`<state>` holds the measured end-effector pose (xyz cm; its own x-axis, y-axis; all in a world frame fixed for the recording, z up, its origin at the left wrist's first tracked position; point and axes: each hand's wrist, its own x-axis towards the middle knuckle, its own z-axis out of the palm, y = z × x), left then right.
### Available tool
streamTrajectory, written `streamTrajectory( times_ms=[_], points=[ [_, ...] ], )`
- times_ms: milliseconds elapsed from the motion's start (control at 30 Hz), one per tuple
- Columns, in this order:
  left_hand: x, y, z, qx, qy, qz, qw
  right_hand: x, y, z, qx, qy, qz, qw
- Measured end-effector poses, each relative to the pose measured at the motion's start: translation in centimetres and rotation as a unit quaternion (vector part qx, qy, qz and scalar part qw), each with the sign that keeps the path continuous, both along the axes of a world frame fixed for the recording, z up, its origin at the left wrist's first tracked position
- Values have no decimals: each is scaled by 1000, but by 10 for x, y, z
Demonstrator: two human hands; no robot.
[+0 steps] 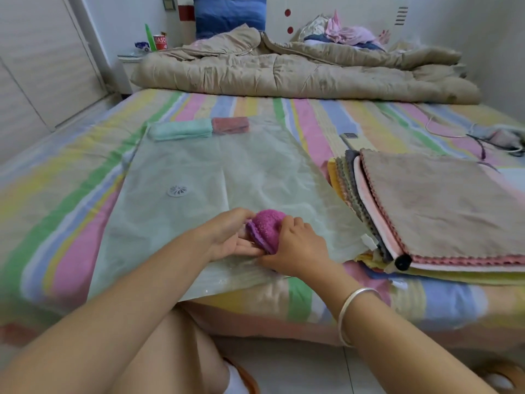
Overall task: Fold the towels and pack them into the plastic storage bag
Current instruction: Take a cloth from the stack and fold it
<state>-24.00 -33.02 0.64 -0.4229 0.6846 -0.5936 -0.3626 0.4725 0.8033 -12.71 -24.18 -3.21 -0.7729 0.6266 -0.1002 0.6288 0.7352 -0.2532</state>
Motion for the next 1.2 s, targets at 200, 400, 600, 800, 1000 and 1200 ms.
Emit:
streamTrajectory(
  times_ms=[200,400,600,800,1000,1200],
  points=[
    [17,-36,8,-65,497,-237,832,29,17,-9,7,64,-8,998],
    [14,-33,-40,-45,734,-356,577,54,25,0,-118,143,-59,981],
    [-14,-35,-54,-11,620,-327,713,83,18,6,-212,238,-67,945],
    [-25,-36,-49,33,525,-245,814,90,3,8,-148,325,37,933],
    [-19,-34,-34,86,498,-113,856,72,-7,-24,150,125,201,960],
    [-15,-34,5,137,525,-90,835,54,-16,-9,13,129,66,989]
  ],
)
